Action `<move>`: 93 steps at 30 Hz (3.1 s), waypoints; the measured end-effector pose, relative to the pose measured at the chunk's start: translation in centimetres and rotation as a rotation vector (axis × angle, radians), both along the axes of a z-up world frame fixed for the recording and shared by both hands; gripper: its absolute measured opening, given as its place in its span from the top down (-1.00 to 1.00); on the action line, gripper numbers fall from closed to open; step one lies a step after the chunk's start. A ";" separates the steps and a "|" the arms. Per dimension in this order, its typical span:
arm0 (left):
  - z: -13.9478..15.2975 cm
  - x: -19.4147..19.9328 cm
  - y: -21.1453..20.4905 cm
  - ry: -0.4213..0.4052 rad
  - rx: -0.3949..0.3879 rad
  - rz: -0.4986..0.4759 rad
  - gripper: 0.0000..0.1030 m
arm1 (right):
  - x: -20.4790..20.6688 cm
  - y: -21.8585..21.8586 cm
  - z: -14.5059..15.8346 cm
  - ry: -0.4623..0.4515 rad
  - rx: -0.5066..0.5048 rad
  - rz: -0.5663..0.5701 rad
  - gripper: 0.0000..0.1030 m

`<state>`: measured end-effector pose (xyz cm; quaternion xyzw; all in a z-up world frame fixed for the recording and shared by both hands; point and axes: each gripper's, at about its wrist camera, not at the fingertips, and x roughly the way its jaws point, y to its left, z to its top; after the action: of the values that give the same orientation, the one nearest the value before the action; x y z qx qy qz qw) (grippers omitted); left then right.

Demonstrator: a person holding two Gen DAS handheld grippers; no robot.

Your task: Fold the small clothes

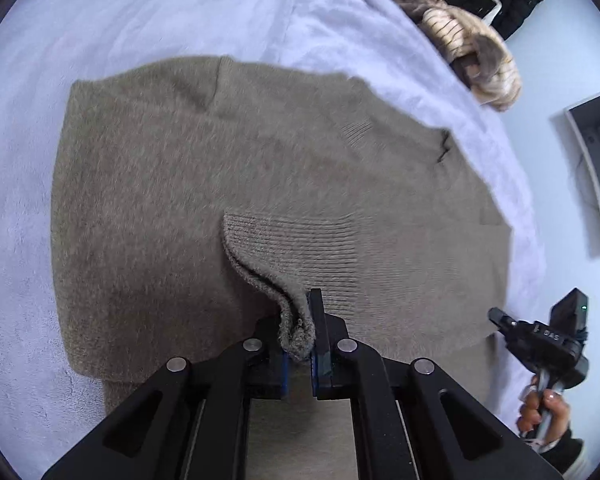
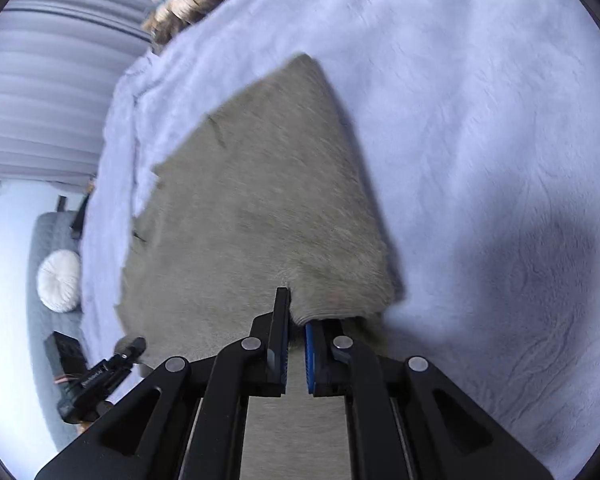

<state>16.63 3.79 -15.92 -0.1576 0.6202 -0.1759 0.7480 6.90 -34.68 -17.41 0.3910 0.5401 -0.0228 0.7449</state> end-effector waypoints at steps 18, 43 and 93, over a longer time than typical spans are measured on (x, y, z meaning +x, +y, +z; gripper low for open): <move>2.7 -0.5 1.3 -0.098 0.301 0.018 -0.51 | -0.4 -5.2 1.2 -0.027 0.079 -0.079 -0.14; 2.8 -2.4 -0.7 -0.088 0.241 -0.121 0.67 | -0.9 -1.6 5.5 0.053 -0.411 0.126 0.49; 3.2 -2.5 -2.8 -0.064 0.383 -0.101 0.66 | -5.6 3.6 3.4 0.163 -0.183 0.137 -0.05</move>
<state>14.17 1.03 -12.74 0.0243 0.6254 -0.0970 0.7739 1.30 -31.10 -13.99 0.2802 0.6198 -0.0526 0.7311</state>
